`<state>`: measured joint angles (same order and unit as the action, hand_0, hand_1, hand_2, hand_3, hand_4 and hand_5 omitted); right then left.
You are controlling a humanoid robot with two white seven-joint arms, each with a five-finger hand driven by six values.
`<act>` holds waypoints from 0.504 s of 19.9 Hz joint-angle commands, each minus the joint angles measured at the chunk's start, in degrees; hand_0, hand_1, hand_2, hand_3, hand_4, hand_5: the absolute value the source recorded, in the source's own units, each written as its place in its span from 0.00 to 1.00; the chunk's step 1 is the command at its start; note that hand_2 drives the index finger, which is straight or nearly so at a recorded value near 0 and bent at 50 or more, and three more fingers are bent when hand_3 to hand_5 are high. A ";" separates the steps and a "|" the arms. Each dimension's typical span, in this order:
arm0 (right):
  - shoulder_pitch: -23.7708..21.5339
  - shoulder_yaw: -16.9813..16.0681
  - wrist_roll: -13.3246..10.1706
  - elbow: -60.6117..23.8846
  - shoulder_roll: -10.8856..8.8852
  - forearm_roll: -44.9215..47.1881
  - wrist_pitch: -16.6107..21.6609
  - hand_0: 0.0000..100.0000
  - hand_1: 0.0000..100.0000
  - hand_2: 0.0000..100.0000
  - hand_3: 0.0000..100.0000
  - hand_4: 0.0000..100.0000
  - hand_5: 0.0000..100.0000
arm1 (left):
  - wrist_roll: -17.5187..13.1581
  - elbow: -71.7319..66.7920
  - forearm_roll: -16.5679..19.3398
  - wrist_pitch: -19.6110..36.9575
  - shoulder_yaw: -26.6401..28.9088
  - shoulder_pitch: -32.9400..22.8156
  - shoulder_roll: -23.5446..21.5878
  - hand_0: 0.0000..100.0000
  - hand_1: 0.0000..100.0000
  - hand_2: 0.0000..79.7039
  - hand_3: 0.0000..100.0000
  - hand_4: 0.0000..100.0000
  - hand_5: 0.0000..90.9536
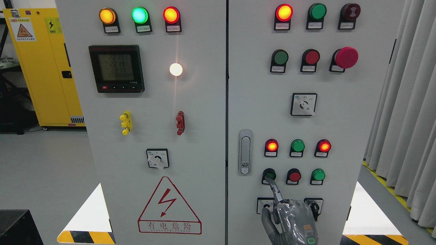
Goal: Press green start button
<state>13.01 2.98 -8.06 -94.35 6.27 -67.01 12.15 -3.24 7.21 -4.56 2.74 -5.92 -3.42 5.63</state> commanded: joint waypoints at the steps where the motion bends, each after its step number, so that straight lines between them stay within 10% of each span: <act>1: -0.44 -1.13 -0.82 -1.28 0.14 0.04 0.15 0.74 0.90 0.00 1.00 1.00 1.00 | -0.19 0.00 -0.01 -0.02 0.03 -0.01 0.00 0.12 0.56 0.00 0.00 0.00 0.00; 10: -2.02 -0.26 -0.91 -4.79 0.14 -0.05 0.59 0.75 0.90 0.00 1.00 1.00 1.00 | -0.19 0.00 -0.01 -0.02 0.03 -0.01 0.00 0.12 0.56 0.00 0.00 0.00 0.00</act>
<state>11.73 2.04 -8.67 -96.18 6.35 -66.98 12.26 -3.38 7.21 -4.56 2.74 -5.92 -3.42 5.62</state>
